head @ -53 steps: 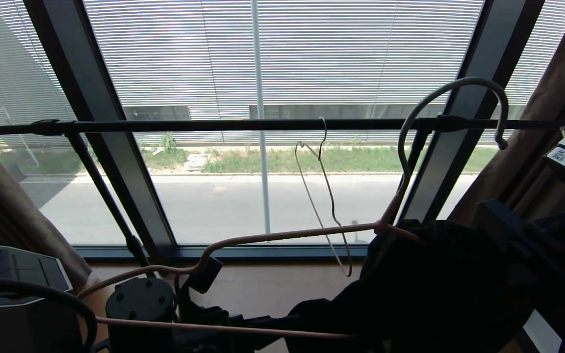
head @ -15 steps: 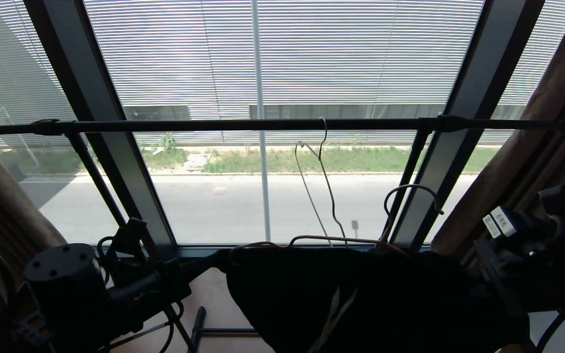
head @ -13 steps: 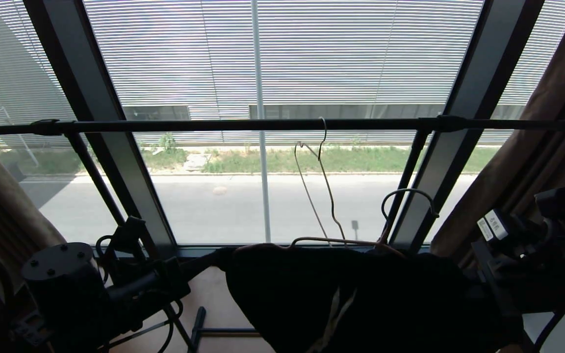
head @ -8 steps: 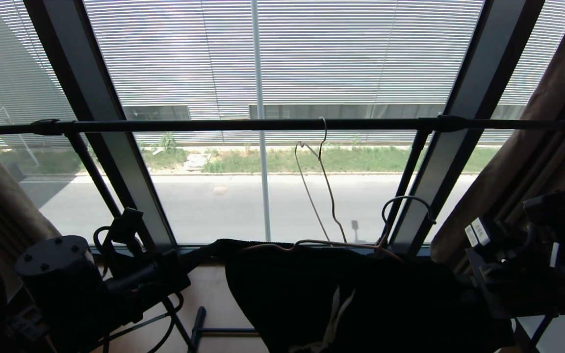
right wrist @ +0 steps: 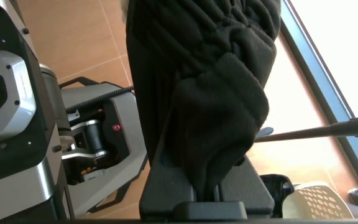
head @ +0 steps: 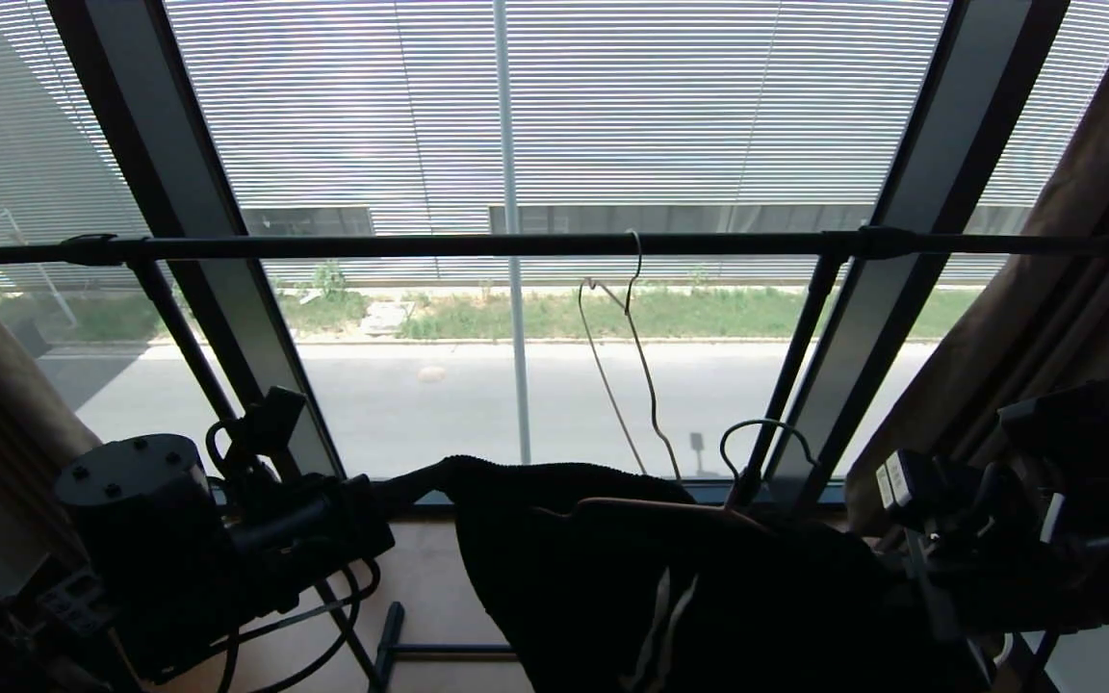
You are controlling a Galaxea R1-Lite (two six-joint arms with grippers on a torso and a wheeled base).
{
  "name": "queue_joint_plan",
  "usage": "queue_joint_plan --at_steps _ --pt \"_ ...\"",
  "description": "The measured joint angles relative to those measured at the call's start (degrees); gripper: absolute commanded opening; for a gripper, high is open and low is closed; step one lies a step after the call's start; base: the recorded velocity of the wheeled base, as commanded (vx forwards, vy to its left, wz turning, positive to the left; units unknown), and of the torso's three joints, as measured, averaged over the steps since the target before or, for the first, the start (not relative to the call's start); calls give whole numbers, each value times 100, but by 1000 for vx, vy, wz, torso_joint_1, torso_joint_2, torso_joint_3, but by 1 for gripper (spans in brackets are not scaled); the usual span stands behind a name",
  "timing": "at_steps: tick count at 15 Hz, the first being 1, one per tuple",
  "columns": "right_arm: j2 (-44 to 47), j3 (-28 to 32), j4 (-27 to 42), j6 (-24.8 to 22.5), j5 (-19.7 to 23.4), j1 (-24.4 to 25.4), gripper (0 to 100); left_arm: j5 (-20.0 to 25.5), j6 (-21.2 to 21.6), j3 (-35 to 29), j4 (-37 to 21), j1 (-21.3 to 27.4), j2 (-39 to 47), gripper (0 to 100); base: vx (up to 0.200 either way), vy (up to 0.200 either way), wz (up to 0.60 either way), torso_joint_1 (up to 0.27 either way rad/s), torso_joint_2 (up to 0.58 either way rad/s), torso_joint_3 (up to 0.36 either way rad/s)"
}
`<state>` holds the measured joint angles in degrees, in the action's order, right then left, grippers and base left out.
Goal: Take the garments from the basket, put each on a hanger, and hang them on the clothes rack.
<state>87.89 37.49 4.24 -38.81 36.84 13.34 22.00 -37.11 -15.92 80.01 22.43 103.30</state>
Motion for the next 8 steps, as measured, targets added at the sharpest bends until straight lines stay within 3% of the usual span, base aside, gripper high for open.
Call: queue_joint_plan --at_steps 4,8 --pt "20 -6 -338 6 -338 144 0 -17 473 -863 -1821 374 -457 0 0 0 0 0 0 0" --pt "96 -9 -367 6 -685 245 0 -37 811 -1547 -2664 769 -651 0 0 0 0 0 0 0"
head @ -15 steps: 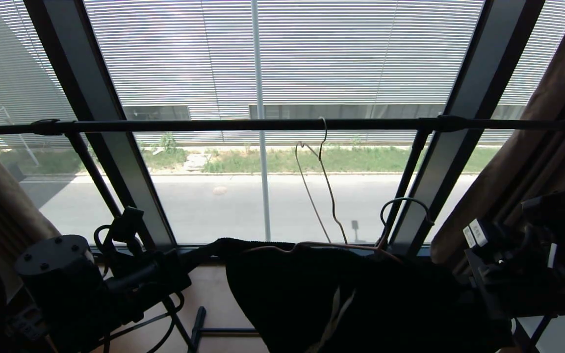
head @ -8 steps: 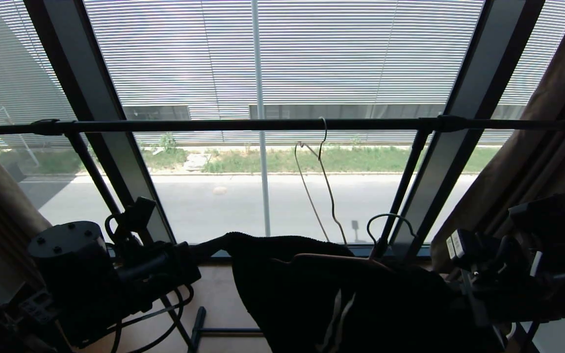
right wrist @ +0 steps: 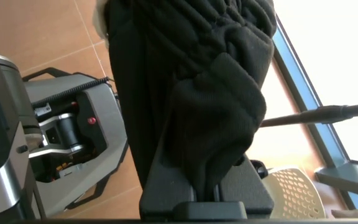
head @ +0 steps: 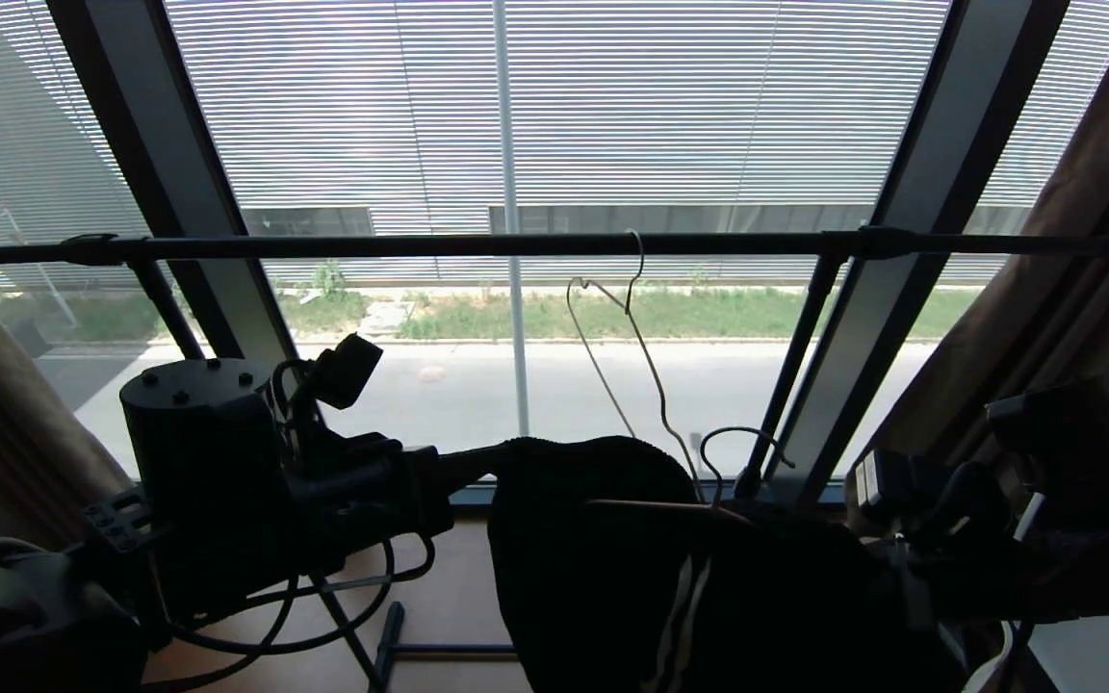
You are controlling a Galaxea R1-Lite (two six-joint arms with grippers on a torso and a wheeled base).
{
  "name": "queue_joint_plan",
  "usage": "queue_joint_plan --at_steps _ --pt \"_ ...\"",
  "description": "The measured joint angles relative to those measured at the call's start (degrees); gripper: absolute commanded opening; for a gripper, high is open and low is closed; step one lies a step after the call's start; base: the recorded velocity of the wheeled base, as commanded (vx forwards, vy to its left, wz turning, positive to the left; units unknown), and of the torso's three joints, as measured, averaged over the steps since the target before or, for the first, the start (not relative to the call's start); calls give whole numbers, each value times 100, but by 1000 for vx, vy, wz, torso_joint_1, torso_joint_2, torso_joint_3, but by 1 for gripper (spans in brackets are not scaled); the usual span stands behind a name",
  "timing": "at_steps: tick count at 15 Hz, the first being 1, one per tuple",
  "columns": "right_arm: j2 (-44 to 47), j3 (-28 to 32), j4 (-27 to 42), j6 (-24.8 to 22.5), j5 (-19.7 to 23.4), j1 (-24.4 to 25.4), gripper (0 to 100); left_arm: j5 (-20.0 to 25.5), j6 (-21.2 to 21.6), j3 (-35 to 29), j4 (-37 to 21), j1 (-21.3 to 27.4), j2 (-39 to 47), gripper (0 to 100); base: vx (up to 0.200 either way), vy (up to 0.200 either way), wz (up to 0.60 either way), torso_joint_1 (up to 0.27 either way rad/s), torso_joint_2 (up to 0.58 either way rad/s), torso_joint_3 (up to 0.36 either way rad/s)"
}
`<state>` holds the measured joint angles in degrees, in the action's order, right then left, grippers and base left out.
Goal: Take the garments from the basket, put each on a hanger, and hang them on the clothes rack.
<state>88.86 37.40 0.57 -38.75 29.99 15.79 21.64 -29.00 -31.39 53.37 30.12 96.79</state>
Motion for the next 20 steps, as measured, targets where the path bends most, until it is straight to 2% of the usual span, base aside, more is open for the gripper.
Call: queue_joint_plan --at_steps 5,9,12,13,16,18,20 --pt "157 0 -438 83 30 61 0 -43 385 -667 -866 361 -57 0 0 0 0 0 0 0" --pt "179 0 -462 329 39 278 0 -405 673 -1172 -1712 763 -62 0 0 0 0 0 0 0" --pt "155 -37 -669 451 94 336 0 -566 717 -1392 -1957 1034 -99 0 0 0 0 0 0 0" --pt "149 -69 -847 640 208 350 0 -640 774 -1408 -2018 1102 -117 0 0 0 0 0 0 0" --pt "135 -310 -1770 1354 435 466 0 -859 1451 -1381 -2299 1191 -148 0 0 0 0 0 0 0" --pt "141 -616 -2625 1574 468 544 0 -916 1510 -1373 -2315 1204 -158 0 0 0 0 0 0 0" --pt "174 -863 -3032 1664 655 568 0 -917 1515 -1356 -2313 1207 -173 0 0 0 0 0 0 0"
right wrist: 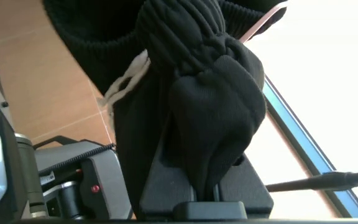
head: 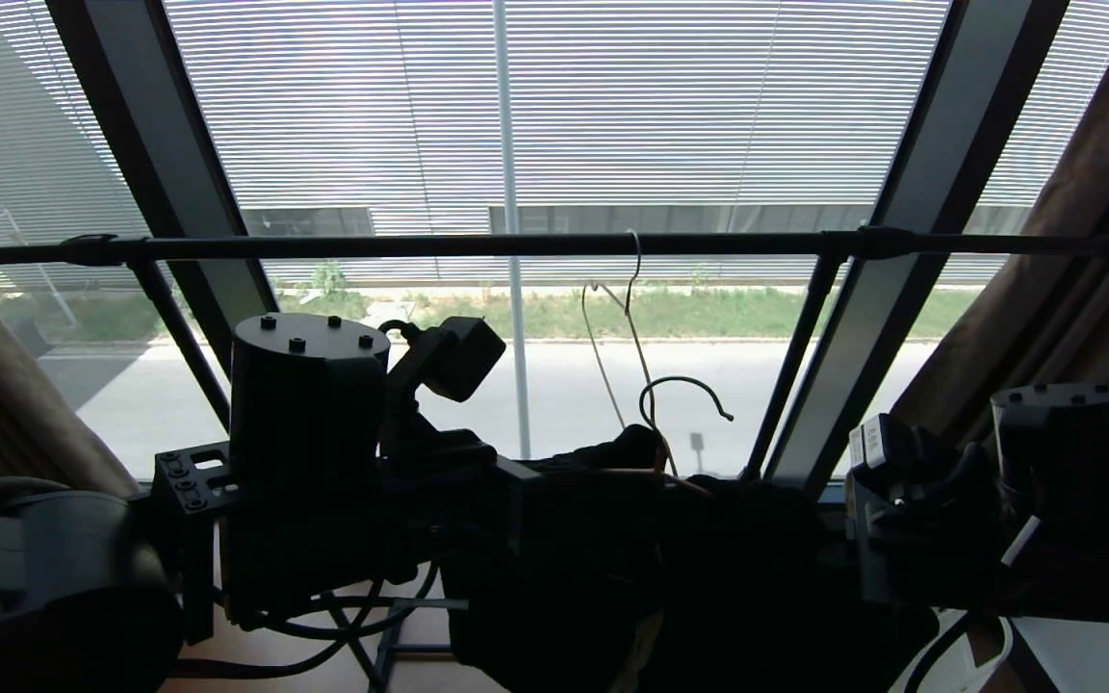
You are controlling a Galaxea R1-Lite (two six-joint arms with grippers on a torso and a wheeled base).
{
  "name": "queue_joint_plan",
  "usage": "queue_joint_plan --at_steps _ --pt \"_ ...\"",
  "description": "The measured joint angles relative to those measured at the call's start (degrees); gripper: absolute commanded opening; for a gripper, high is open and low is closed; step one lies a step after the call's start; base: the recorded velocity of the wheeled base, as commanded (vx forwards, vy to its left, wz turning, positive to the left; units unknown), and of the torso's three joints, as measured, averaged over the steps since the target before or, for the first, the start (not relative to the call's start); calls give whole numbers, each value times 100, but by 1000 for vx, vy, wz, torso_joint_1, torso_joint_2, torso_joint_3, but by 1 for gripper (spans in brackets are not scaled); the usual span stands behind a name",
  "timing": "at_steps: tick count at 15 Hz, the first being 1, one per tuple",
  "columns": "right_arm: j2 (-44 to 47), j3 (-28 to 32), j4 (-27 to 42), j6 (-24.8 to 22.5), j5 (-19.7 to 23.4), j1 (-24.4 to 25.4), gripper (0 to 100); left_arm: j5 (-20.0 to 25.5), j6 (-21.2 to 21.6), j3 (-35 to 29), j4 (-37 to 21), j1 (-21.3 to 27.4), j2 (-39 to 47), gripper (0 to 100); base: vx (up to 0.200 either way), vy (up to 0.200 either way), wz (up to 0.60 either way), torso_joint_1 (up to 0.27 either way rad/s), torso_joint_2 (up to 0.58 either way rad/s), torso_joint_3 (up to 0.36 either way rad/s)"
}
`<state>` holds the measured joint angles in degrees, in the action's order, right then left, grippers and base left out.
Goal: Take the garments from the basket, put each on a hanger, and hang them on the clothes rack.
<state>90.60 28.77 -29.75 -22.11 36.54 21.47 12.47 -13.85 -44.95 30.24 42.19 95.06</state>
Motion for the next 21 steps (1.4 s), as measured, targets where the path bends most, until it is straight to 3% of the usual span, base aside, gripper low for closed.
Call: queue_joint_plan --at_steps 2,6,11,18,19,21 --pt "24 -79 -50 145 156 2 0 -7 116 60 0 0 -57 0 0 0 0 0 0 0" --pt "33 -112 -193 360 296 5 0 -2 739 443 24 -9 -228 0 0 0 0 0 0 0" --pt "50 -312 -958 806 629 5 0 15 961 521 57 0 -282 0 0 0 0 0 0 0" --pt "55 -603 -1563 912 1035 5 0 44 1011 484 57 33 -278 0 0 0 0 0 0 0" --pt "55 -653 -1621 912 1048 5 0 46 1011 479 57 39 -276 100 0 0 0 0 0 0" --pt "55 -689 -1637 914 1048 5 0 46 1006 479 55 50 -267 100 0 0 0 0 0 0"
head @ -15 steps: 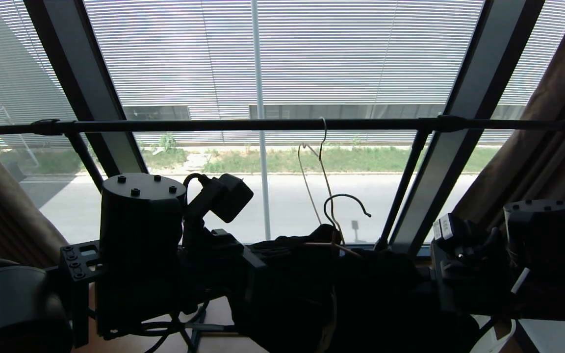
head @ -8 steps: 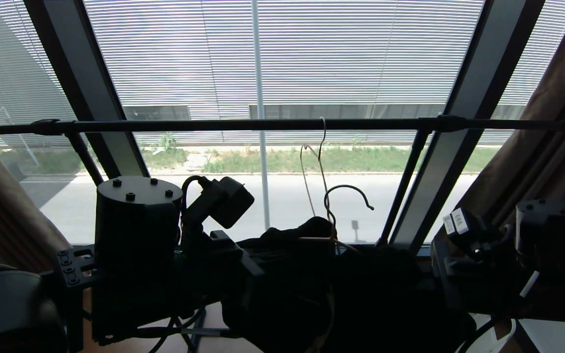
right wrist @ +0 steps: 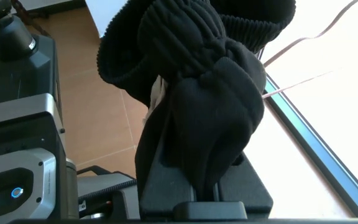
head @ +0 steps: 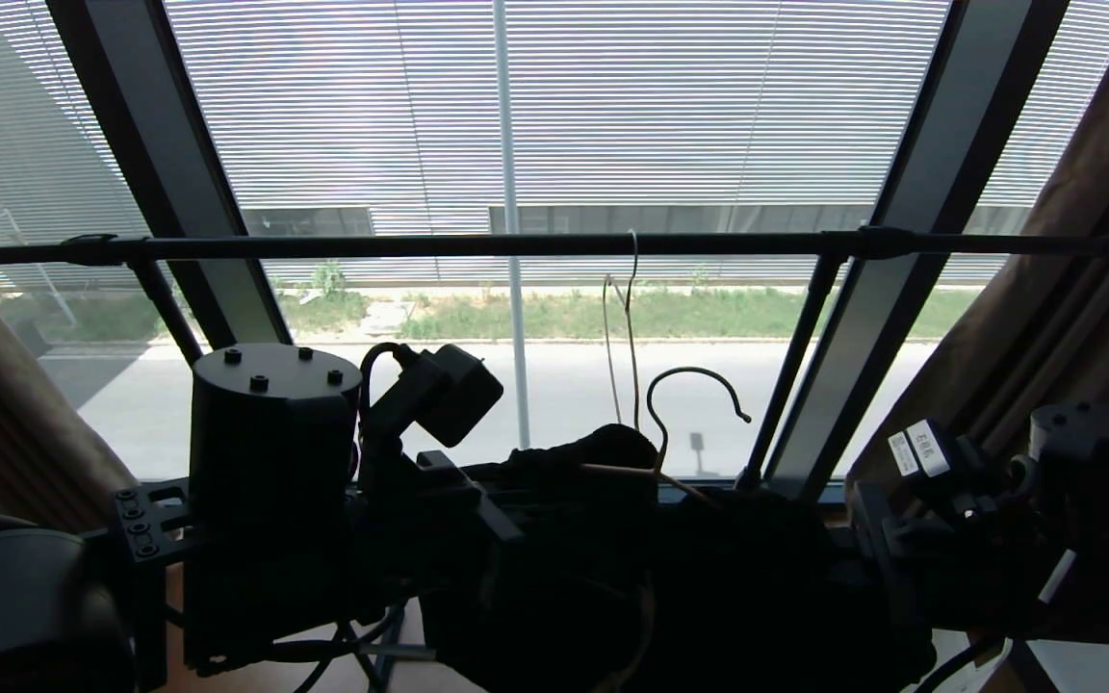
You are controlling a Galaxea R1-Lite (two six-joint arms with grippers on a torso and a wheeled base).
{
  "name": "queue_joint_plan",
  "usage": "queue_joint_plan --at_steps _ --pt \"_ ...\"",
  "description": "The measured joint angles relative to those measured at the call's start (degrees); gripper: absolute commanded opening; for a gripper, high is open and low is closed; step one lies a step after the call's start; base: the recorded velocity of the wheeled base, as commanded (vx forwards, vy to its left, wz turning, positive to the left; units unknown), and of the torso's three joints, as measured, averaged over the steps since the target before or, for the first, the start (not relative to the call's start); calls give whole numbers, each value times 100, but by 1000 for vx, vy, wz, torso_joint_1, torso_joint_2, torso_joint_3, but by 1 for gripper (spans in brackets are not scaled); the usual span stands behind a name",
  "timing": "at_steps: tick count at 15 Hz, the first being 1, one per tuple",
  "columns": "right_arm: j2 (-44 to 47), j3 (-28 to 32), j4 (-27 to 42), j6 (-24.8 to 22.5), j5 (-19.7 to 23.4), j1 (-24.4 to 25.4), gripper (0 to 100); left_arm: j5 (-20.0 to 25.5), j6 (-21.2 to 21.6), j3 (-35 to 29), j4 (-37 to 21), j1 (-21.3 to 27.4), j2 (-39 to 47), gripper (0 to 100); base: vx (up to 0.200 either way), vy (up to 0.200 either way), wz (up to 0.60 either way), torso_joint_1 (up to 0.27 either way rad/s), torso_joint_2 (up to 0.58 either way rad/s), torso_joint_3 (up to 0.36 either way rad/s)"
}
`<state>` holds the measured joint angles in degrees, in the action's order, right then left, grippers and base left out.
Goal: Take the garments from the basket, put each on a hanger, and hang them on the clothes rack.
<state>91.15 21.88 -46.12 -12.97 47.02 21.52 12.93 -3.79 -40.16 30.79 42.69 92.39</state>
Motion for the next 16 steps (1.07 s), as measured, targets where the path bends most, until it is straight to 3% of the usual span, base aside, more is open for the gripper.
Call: queue_joint_plan --at_steps 16 --pt "116 -9 -9 -2 61 -18 0 -10 29 195 191 72 -171 100 0 0 0 0 0 0"
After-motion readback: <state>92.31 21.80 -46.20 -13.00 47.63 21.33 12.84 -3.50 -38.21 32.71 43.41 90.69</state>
